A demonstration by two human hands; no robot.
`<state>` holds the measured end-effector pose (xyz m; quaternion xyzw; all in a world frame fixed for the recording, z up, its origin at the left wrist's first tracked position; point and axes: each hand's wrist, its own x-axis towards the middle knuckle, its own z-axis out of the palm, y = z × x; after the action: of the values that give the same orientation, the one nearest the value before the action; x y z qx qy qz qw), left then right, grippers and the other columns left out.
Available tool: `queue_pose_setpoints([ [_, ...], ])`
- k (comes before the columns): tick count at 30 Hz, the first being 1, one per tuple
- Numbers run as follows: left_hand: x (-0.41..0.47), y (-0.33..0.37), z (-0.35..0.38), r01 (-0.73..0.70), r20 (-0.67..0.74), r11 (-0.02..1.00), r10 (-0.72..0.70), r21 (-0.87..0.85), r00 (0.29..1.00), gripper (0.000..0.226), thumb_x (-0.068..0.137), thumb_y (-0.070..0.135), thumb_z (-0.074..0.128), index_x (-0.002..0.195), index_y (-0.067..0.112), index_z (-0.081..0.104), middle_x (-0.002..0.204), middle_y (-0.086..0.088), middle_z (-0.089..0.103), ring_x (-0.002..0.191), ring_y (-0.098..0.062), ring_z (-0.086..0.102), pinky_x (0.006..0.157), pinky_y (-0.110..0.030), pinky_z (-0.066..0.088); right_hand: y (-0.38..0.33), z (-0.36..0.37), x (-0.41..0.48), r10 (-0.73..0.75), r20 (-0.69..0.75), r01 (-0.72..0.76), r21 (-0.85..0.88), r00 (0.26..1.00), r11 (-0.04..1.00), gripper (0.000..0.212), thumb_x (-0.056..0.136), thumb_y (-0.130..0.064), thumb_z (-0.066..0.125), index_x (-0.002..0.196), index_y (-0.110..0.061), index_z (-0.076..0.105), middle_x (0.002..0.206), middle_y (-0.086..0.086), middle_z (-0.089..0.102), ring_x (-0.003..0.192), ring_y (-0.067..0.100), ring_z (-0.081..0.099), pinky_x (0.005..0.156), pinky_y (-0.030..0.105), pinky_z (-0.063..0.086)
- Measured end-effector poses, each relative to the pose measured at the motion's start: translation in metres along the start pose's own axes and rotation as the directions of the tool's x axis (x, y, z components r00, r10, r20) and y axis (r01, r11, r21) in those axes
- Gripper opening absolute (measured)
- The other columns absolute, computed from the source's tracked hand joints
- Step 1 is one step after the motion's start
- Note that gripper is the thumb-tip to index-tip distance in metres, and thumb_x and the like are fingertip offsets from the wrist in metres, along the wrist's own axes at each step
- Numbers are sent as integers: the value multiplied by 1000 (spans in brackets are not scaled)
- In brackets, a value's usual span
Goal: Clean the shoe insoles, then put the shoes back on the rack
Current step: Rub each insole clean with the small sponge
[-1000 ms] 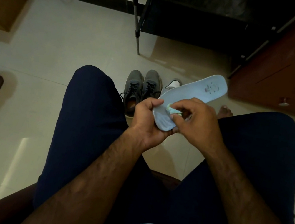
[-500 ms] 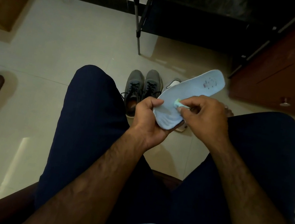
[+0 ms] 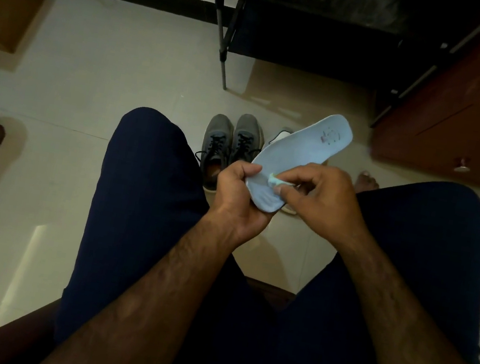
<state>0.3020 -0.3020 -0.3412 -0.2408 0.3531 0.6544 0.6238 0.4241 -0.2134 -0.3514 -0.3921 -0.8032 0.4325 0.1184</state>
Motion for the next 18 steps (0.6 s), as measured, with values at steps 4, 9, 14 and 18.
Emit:
queue_pose_setpoints([
  [4,2,0,-2,-20,-1,999,20,-26,1000,59,88,15,41,142,-4,50,133,-25,59,121,-40,56,119,-49,37,2,-2,6,36,-18,-36,0,999,999,17,84,-24,82,100,-29,82,86,-19,74,78,2,68,75,34,60],
  [9,-2,0,1,-20,37,999,21,-33,999,60,78,13,42,134,-5,55,127,-26,62,119,-41,57,118,-49,39,5,-6,4,50,9,-50,25,999,998,15,84,-25,83,99,-28,83,86,-16,76,77,5,69,75,38,61],
  [14,-1,-1,-1,-55,26,998,56,-34,998,67,74,12,43,138,-4,52,125,-24,60,116,-39,55,118,-49,38,3,-7,3,55,47,-54,-13,997,998,18,83,-22,84,100,-25,82,90,-15,77,81,5,71,81,42,62],
  [18,0,1,0,-67,24,997,68,-32,997,69,73,12,42,139,-3,52,126,-24,60,116,-40,56,113,-47,44,5,-5,3,95,30,-96,34,995,995,11,83,-32,85,94,-31,83,83,-17,77,77,7,72,76,44,62],
])
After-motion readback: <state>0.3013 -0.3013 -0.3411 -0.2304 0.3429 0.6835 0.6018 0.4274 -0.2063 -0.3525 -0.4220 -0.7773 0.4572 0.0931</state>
